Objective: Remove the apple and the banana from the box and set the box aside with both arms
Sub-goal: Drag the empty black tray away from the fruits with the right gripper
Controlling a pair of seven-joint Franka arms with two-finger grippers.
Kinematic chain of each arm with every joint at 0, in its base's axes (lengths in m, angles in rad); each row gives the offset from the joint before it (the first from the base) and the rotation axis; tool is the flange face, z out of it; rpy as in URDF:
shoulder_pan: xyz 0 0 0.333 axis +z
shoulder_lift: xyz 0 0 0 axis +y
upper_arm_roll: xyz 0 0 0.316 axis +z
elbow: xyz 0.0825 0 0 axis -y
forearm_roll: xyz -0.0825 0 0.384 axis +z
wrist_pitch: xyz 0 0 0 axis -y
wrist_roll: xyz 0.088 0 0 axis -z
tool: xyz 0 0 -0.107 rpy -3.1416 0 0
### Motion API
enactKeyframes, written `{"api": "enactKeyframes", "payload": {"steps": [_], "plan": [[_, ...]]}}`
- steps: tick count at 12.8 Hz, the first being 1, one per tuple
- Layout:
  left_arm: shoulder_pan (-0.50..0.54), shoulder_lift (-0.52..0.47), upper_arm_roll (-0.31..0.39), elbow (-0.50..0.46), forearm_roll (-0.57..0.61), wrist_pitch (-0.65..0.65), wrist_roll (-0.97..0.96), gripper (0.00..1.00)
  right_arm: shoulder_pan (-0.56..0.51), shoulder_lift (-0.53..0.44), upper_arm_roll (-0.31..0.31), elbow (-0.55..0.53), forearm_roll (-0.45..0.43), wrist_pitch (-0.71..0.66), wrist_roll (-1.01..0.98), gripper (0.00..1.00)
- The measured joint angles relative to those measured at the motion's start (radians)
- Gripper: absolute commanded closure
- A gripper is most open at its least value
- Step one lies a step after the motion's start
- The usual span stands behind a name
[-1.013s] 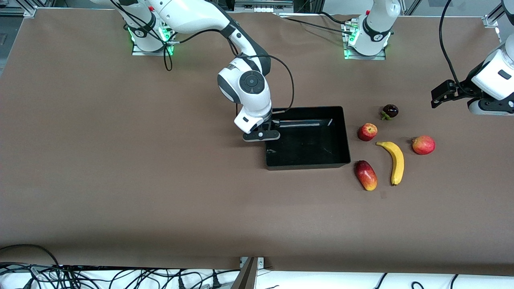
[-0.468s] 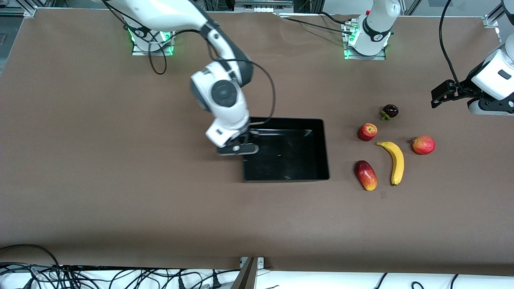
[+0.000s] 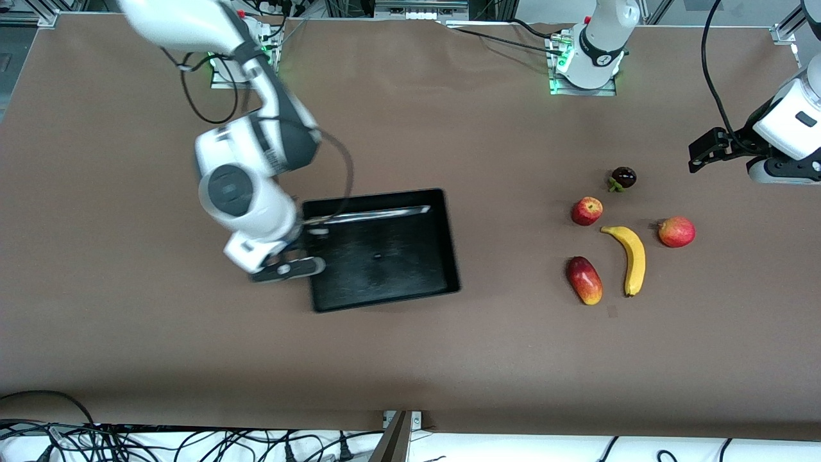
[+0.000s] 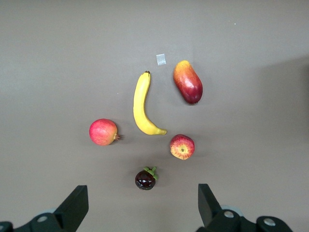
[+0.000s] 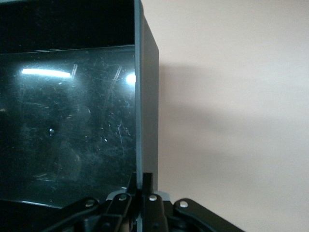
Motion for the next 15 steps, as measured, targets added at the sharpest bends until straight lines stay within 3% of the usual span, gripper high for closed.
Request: {"api": "enactKeyframes", "payload": {"steps": [4,8,10,15], "plan": [[0.0,0.0,0.0,0.0,0.0,0.0,0.0,0.0,-0.214,-0.012,-0.005,-0.096,0.028,0.004,-0.229,1.0],[0.0,0.0,0.0,0.0,0.0,0.0,0.0,0.0,-0.404,-0.072,-0.02,-0.296,0.081,0.16,-0.497,1.0],[0.0,0.0,0.0,0.0,0.0,0.0,0.0,0.0,-0.431,-0.109,-0.029,-0.395,0.09,0.222,-0.52,1.0],[0.0,0.0,0.0,0.001,0.0,0.0,0.0,0.0,-0.431,-0.134,-0.087,-0.471,0.148,0.238,-0.481,1.0]]}}
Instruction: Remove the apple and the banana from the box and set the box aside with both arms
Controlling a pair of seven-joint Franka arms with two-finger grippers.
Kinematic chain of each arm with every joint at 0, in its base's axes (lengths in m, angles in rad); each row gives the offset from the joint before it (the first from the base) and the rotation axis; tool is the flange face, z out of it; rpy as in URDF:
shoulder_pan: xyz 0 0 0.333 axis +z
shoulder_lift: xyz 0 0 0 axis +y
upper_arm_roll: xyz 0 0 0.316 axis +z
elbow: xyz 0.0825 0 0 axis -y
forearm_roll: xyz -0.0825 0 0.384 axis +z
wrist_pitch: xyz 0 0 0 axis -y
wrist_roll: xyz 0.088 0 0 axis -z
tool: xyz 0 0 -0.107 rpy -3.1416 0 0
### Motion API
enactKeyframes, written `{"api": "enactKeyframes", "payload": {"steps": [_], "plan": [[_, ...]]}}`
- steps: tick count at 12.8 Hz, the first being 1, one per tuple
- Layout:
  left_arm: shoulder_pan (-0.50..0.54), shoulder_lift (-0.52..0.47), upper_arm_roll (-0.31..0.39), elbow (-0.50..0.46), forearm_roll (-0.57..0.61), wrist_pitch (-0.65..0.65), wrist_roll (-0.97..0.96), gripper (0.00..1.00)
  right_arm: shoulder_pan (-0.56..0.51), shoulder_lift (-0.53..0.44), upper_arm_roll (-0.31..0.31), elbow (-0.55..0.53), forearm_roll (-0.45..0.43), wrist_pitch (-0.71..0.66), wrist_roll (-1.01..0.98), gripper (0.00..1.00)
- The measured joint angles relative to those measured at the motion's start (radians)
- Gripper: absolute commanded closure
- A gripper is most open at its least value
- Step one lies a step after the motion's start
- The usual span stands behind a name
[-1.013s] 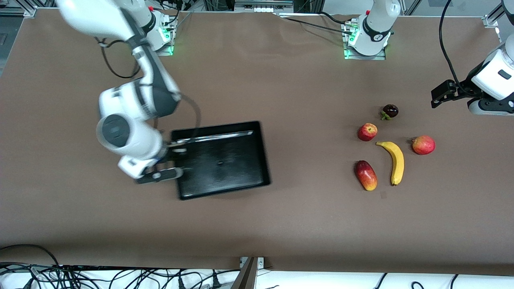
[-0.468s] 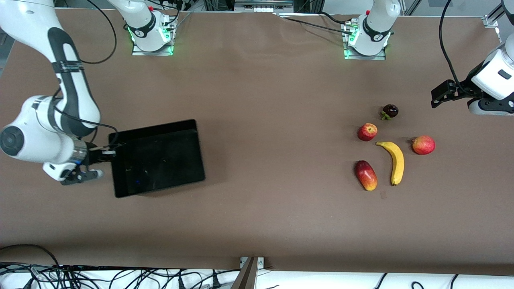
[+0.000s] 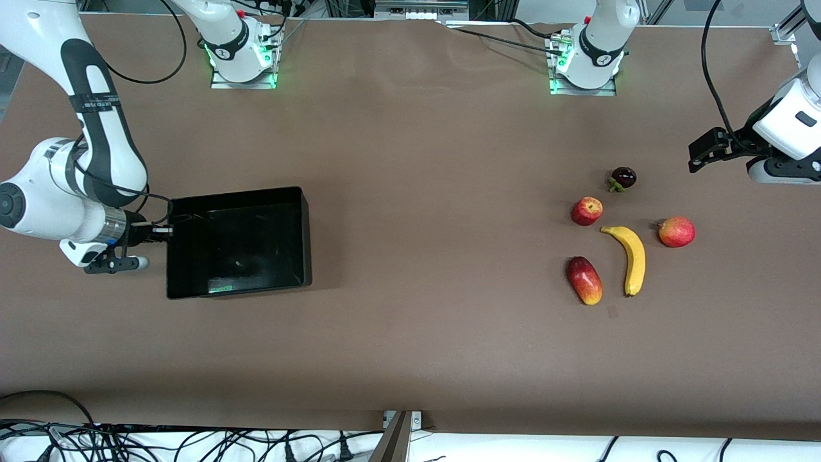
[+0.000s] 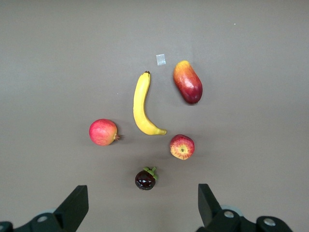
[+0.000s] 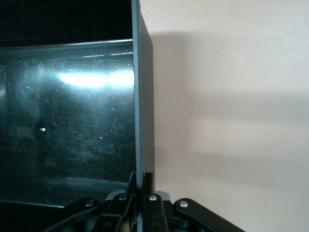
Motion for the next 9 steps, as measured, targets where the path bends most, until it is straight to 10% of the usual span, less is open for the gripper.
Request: {"api": "enactKeyframes", "payload": {"steps": [3,5,9], "plan": [[0.0,0.0,0.0,0.0,0.0,0.0,0.0,0.0,0.0,-0.005,-0.007,-0.015,0.003,0.012,0.009,1.0],[0.0,0.0,0.0,0.0,0.0,0.0,0.0,0.0,0.0,-0.005,-0.007,-0.027,0.004,0.019,0.011,0.01],[0.0,0.0,0.0,0.0,0.0,0.0,0.0,0.0,0.005,-0.022,-0.005,0.035,0.004,0.001,0.014,0.0]]}}
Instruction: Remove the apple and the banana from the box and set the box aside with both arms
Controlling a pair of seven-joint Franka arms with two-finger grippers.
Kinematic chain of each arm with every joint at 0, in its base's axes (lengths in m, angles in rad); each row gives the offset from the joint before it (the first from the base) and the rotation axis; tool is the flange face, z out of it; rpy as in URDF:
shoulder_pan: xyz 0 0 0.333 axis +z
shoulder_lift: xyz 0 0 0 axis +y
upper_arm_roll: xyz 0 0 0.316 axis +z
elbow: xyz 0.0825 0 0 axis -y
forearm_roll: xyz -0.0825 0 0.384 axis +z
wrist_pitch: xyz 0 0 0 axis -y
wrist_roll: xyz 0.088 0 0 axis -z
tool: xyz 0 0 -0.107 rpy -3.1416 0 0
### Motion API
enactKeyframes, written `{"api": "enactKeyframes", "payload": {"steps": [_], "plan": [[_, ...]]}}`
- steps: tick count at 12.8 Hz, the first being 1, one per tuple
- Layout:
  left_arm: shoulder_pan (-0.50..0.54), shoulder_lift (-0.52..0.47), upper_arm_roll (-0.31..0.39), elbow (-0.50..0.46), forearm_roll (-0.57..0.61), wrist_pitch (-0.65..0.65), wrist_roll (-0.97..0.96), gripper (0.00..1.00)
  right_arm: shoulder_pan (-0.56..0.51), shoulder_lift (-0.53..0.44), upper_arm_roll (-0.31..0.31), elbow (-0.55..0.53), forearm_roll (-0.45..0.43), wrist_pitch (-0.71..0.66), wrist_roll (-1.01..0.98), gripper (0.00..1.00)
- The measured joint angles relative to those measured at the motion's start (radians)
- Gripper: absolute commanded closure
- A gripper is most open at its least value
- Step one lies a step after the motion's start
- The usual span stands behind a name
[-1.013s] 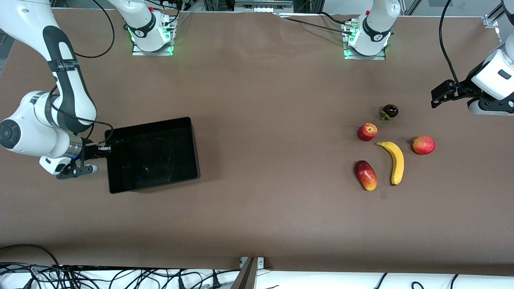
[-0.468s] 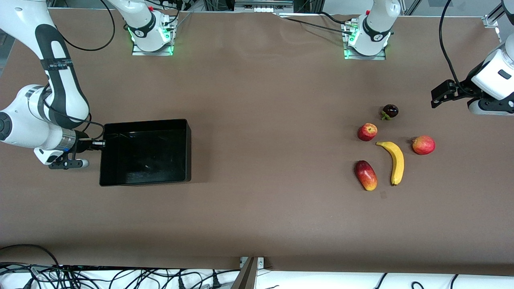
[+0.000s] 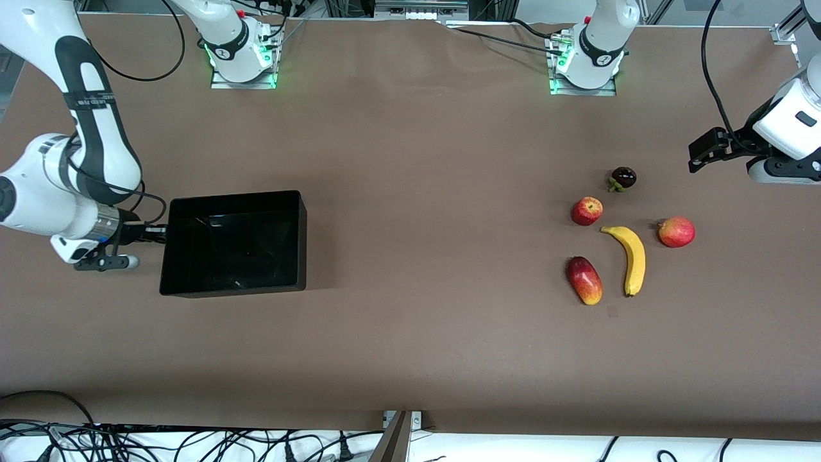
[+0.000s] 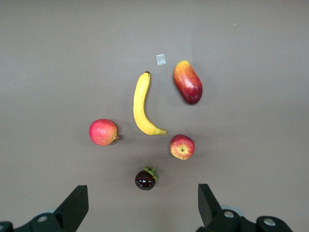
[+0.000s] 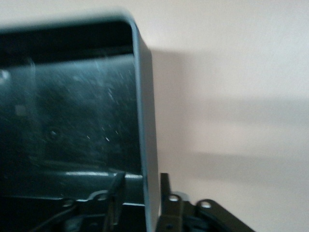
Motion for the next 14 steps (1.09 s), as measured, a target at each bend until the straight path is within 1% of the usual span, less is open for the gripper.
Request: {"api": "enactKeyframes", "payload": {"steps": [2,5,6,8,10,13,14], "plan": [[0.0,0.0,0.0,0.0,0.0,0.0,0.0,0.0,0.018,-0.016,0.003,0.11,-0.015,-0.092,-0.001,0.0],[0.0,0.0,-0.012,0.0,0.0,-0.013,0.0,0.0,0.083,-0.031,0.006,0.347,-0.081,-0.267,0.018,0.0],[-0.001,-0.001,-0.015,0.0,0.0,-0.026,0.0,0.0,0.098,-0.038,0.007,0.401,-0.086,-0.332,0.024,0.0],[-0.001,-0.001,-0.02,0.0,0.0,-0.034,0.0,0.0,0.117,-0.063,0.007,0.455,-0.087,-0.447,0.062,0.0],[-0.001,-0.002,-0.021,0.003,0.0,-0.035,0.0,0.0,0.124,-0.137,0.015,0.441,-0.088,-0.544,0.13,0.0],[-0.001,-0.003,-0.022,0.01,0.0,-0.036,0.0,0.0,0.125,-0.3,0.019,0.288,-0.112,-0.558,0.15,0.0],[-0.001,-0.003,-0.022,0.01,0.0,-0.037,0.0,0.0,0.125,-0.334,0.019,0.254,-0.122,-0.556,0.15,0.0]]}}
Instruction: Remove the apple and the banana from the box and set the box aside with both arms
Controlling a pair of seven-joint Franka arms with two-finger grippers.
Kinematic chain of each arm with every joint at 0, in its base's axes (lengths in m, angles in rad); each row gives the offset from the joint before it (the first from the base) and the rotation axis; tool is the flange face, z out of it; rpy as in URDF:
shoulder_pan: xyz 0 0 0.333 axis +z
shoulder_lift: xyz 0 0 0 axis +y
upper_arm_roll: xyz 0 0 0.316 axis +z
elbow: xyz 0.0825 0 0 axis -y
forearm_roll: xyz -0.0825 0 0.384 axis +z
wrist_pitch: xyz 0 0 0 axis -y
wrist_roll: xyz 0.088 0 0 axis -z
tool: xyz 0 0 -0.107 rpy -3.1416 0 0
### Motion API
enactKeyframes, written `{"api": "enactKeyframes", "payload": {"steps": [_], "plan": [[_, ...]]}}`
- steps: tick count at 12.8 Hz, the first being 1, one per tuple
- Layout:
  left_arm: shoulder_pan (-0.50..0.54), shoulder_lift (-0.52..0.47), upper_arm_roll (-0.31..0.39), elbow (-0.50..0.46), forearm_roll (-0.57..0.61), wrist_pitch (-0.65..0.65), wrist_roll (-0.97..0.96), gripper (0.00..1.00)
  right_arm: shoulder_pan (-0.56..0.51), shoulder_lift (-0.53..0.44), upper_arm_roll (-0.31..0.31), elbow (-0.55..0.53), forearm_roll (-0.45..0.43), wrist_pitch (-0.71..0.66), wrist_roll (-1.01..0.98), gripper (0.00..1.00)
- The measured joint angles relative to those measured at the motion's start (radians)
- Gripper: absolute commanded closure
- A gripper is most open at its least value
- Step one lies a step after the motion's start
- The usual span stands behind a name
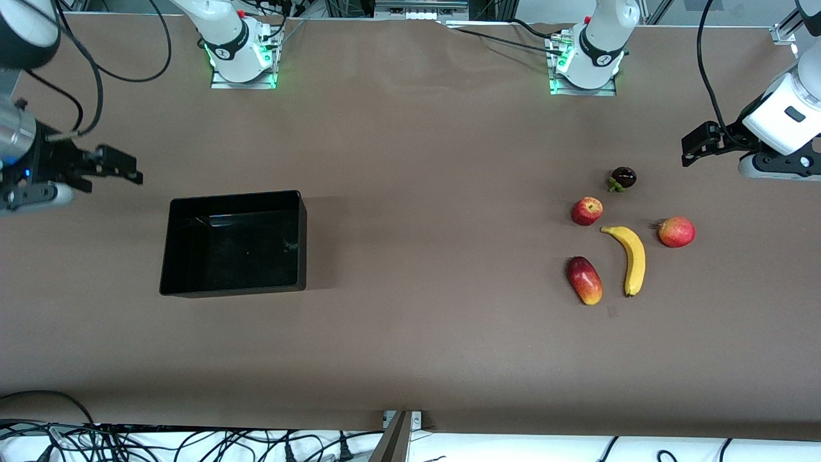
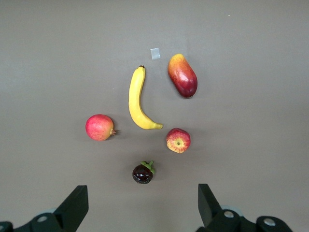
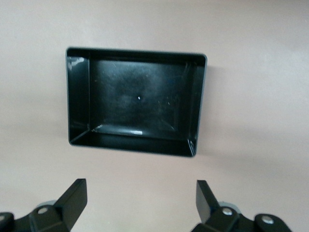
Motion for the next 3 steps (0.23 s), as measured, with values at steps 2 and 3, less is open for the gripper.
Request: {"api": "enactKeyframes", "payload": {"steps": [2,3], "plan": [[0.0,0.0,0.0,0.0,0.0,0.0,0.0,0.0,0.004,-0.024,0.003,-0.026,-0.015,0.008,0.0,0.0],[0.0,0.0,0.0,0.0,0.0,0.0,0.0,0.0,0.014,-0.023,0.003,-0.026,-0.027,0.012,0.003,0.0]]}}
